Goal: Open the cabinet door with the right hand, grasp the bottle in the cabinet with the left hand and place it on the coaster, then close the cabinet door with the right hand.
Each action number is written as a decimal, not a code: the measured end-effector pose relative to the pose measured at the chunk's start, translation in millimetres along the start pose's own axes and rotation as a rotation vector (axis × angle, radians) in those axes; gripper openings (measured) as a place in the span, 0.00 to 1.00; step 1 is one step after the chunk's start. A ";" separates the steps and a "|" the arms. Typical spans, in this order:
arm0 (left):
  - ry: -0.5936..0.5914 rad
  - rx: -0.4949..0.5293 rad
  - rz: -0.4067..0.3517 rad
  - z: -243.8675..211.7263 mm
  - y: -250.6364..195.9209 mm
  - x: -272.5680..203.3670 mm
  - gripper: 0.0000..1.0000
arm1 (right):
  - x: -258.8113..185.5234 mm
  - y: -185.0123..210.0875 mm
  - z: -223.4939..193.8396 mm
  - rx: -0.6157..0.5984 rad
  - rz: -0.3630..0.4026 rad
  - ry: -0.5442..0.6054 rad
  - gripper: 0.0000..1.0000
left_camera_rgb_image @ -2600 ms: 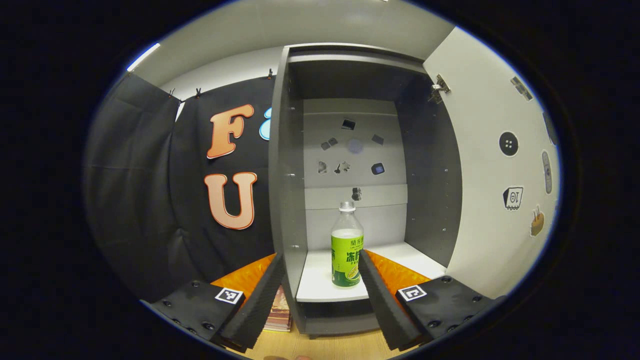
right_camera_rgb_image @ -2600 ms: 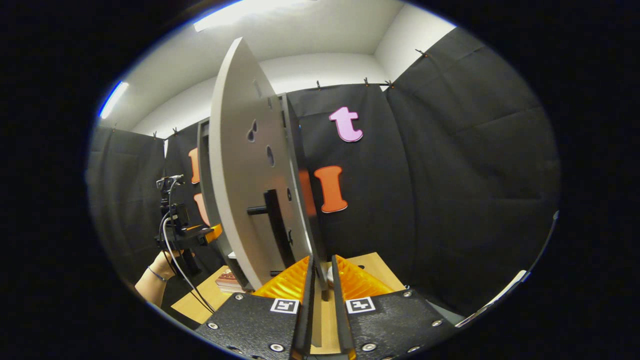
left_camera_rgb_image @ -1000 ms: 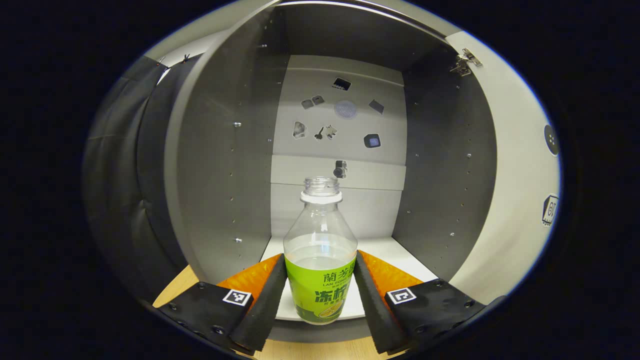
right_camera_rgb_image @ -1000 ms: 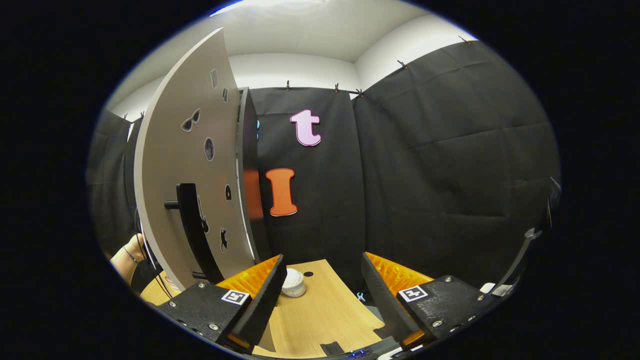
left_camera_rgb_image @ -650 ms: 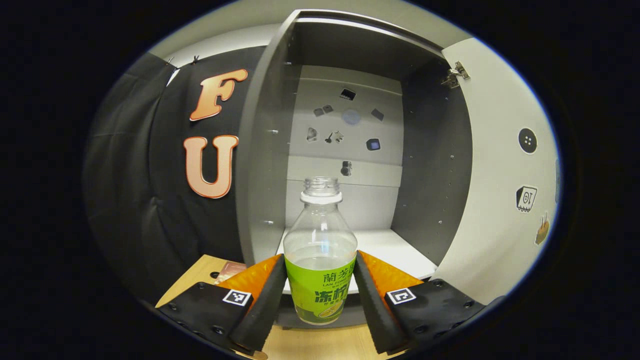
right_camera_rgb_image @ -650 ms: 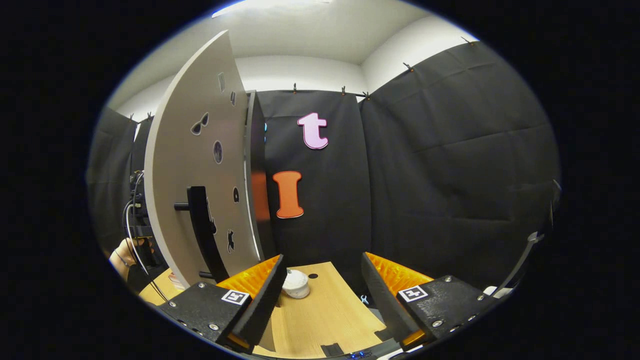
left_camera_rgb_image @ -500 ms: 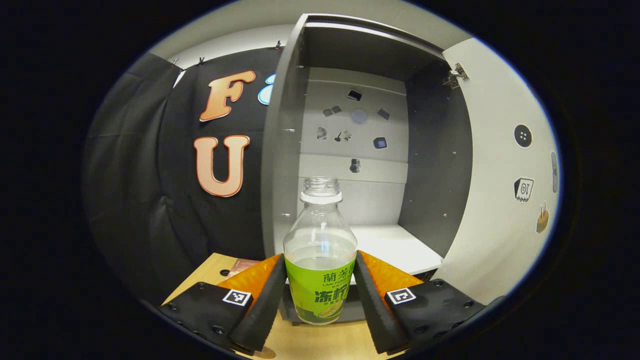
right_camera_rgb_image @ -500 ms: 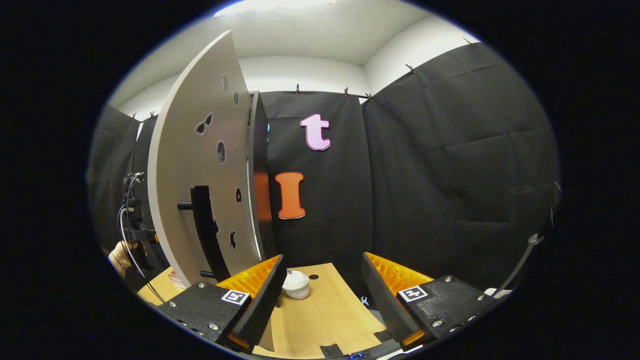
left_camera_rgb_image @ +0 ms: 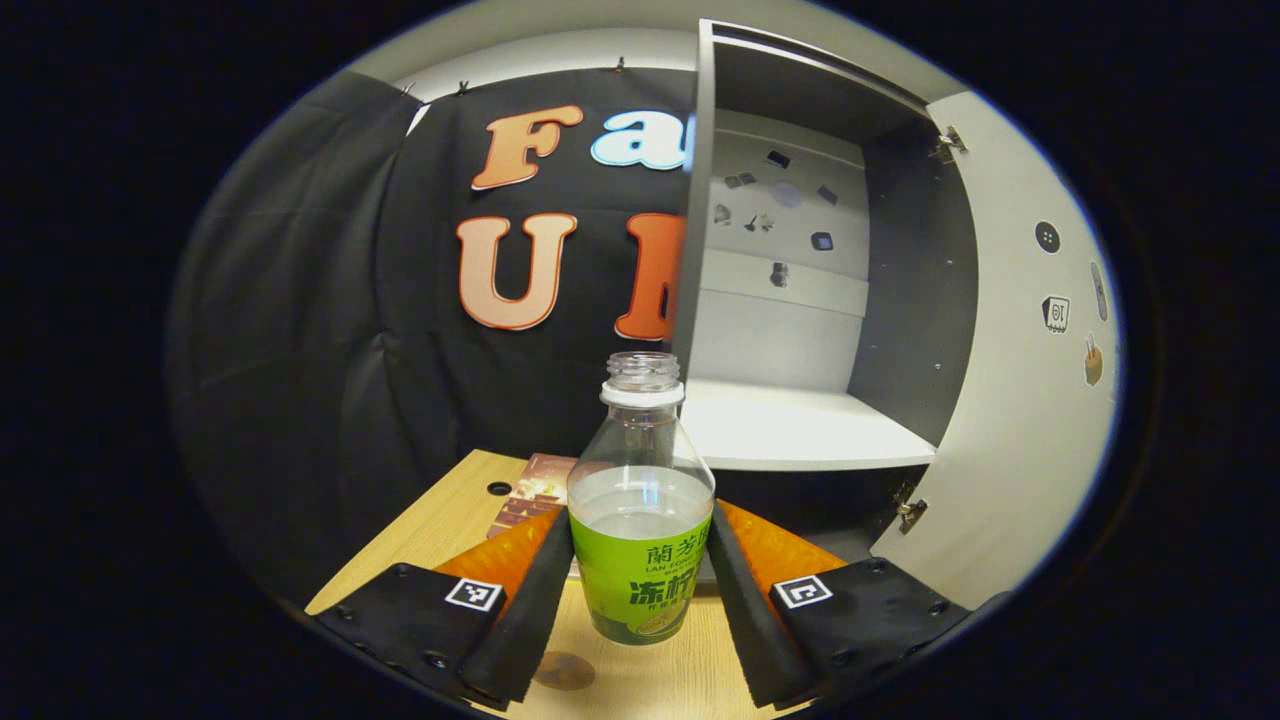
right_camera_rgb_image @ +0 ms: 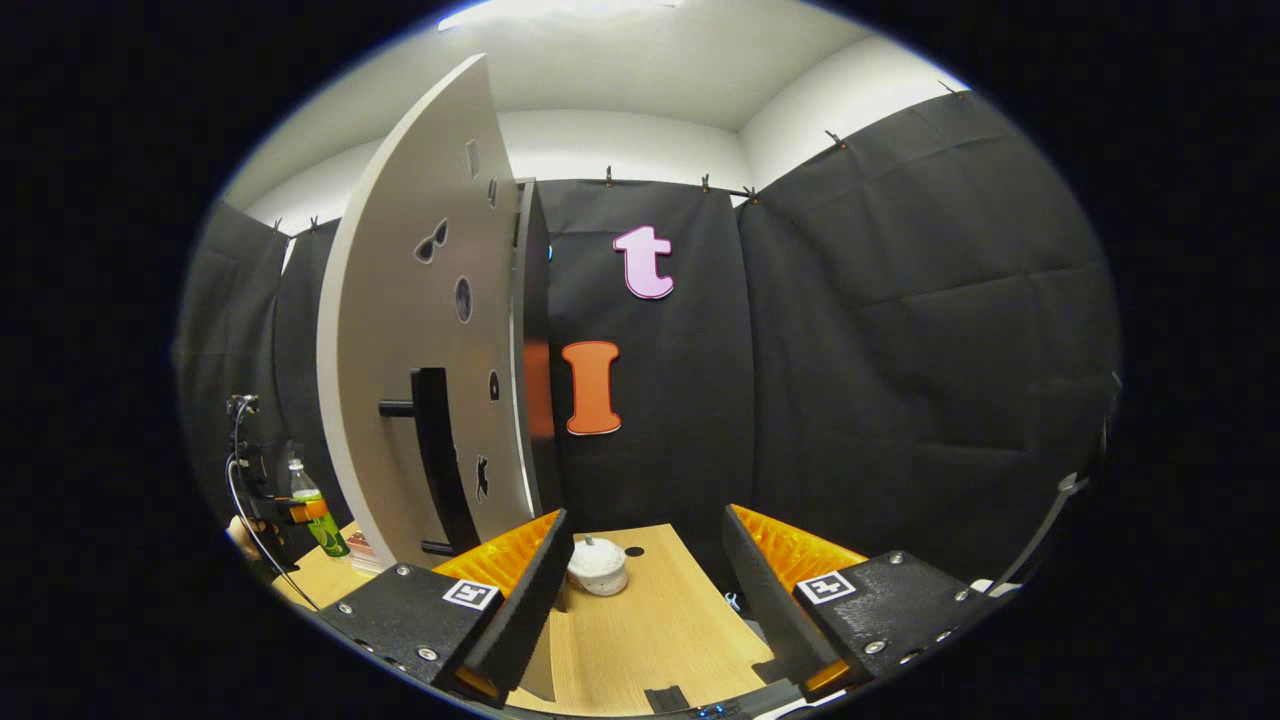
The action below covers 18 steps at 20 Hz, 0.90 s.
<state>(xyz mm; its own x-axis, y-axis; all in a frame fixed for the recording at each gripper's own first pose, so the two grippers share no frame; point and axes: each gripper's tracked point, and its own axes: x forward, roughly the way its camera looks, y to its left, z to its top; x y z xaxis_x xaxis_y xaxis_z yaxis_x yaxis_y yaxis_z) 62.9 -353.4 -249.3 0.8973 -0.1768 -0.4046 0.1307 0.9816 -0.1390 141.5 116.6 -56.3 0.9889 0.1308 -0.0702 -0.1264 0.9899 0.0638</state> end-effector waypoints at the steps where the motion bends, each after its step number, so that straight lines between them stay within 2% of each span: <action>1: 0.013 0.003 0.016 -9.3 10.1 -0.1 0.83 | -1.3 1.0 1.2 -0.002 -0.002 -0.002 0.93; 5: 0.093 -0.017 0.055 -60.2 38.4 3.6 0.83 | -6.4 3.6 -0.4 -0.001 -0.006 0.012 0.93; 12: 0.251 -0.057 0.091 -147.2 67.7 23.0 0.84 | -17.5 -5.7 -4.4 0.000 -0.061 0.028 0.93; 15: 0.286 -0.014 0.116 -168.4 78.1 28.2 0.84 | -22.1 -6.9 -7.2 -0.002 -0.085 0.042 0.93; 18: 0.299 -0.036 0.108 -182.9 79.4 37.5 0.84 | -25.7 -4.5 -7.8 -0.011 -0.101 0.049 0.93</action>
<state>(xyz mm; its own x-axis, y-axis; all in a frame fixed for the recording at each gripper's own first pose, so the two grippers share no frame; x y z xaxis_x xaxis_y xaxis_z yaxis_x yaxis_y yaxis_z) 29.8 -295.2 -440.9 0.7411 -0.0899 -0.6654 0.0216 0.9937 -0.1102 116.1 109.3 -62.5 0.9917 0.0326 -0.1243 -0.0274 0.9987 0.0428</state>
